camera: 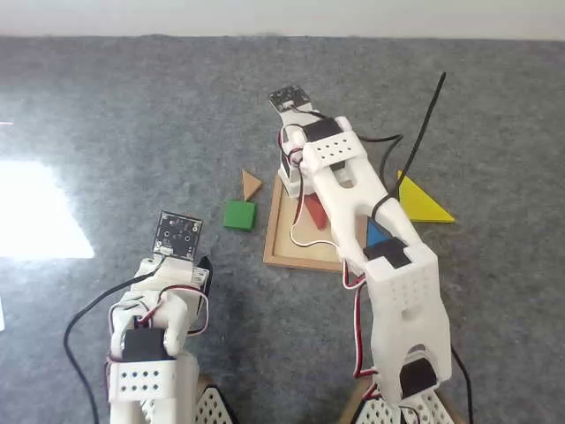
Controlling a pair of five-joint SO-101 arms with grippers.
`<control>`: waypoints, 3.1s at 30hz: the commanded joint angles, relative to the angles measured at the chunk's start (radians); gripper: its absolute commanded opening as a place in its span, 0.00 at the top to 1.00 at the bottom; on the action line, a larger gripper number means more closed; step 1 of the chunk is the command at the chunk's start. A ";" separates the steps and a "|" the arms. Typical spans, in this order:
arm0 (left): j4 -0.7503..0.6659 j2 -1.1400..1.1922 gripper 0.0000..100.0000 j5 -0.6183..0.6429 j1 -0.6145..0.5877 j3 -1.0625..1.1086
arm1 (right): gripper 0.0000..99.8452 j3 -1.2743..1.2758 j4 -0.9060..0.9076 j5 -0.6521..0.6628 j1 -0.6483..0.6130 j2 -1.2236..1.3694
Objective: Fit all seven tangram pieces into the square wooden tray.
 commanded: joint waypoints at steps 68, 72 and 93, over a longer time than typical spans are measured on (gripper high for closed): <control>0.000 -0.017 0.85 -0.012 -0.006 -0.008 | 0.88 0.453 0.038 0.038 -0.091 -0.335; 0.000 -0.017 0.85 -0.012 -0.006 -0.008 | 0.88 0.545 -0.010 0.046 -0.140 -0.341; 0.000 -0.017 0.85 -0.012 -0.006 -0.008 | 0.88 0.350 -0.081 0.048 -0.019 -0.168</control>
